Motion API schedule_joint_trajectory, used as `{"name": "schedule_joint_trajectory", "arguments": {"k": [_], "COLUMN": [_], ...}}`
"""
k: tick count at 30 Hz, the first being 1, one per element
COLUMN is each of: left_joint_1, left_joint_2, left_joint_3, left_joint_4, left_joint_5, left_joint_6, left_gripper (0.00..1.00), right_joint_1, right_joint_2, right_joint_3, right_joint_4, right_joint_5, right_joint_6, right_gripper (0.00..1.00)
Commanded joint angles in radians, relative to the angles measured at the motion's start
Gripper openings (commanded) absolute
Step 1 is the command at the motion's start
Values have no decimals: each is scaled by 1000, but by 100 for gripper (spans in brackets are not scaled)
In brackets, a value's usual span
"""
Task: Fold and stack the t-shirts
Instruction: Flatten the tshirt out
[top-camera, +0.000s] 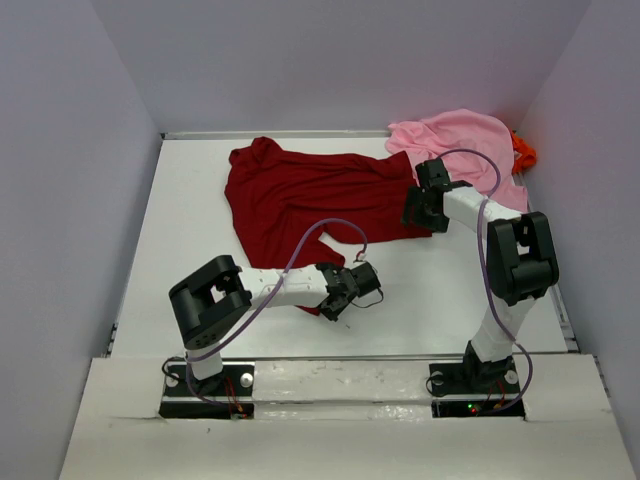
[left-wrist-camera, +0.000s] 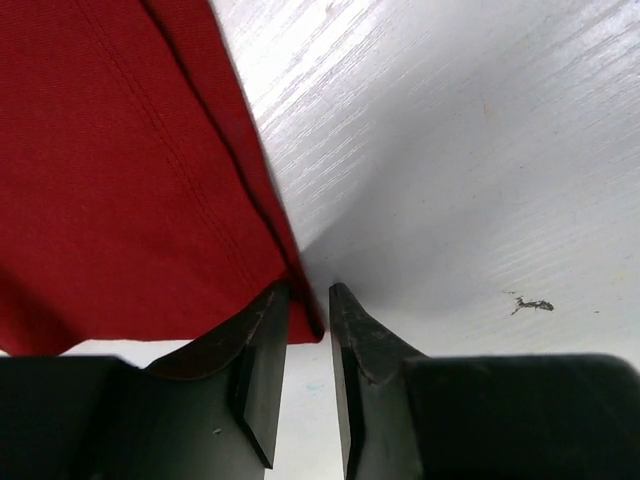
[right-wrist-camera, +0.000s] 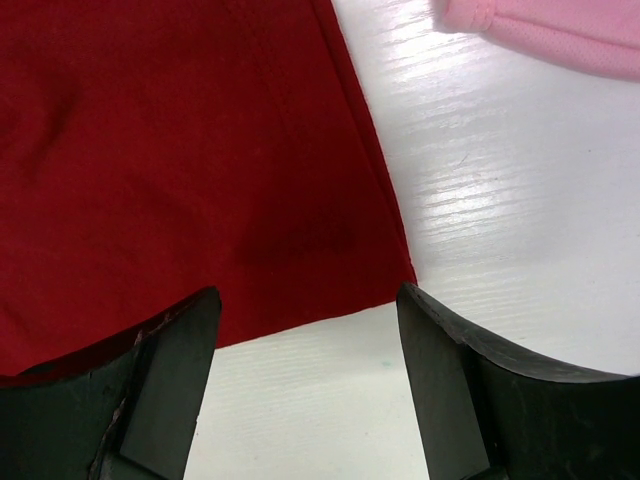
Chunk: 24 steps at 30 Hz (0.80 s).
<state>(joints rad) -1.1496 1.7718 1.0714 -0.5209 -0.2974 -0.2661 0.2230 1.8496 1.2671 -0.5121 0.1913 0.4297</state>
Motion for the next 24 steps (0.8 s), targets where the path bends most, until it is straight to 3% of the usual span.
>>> {"name": "schedule_joint_trajectory", "arguments": {"k": [1,4,5,8,16,24], "left_joint_1": [13,13,11,-12,-12,-12], "left_joint_2": [86,84,81,55,0,-17], "left_joint_3": [-54,-50,-45,-18,-13,-24], "left_joint_4": [-31,-42,-50,-108,-140,-108], "left_joint_5": [38,43,35,11,6,15], "left_joint_6": [-10,-9,-12,-22,-25,-13], "left_gripper": [36,45,55,65,68,68], "right_joint_1": [-1,-1,-1,-1,-1,-1], "right_joint_2": [-15,-4,-1,13,68,-73], "right_joint_3": [5,9,11,18,38,-32], "right_joint_4": [32,30,32,32,-35,-42], "right_joint_5": [-19,-29,-30,-42,25,66], "right_joint_6": [-9,-9,-9,-14,1,18], "right_gripper": [77,77,77,77,77,76]}}
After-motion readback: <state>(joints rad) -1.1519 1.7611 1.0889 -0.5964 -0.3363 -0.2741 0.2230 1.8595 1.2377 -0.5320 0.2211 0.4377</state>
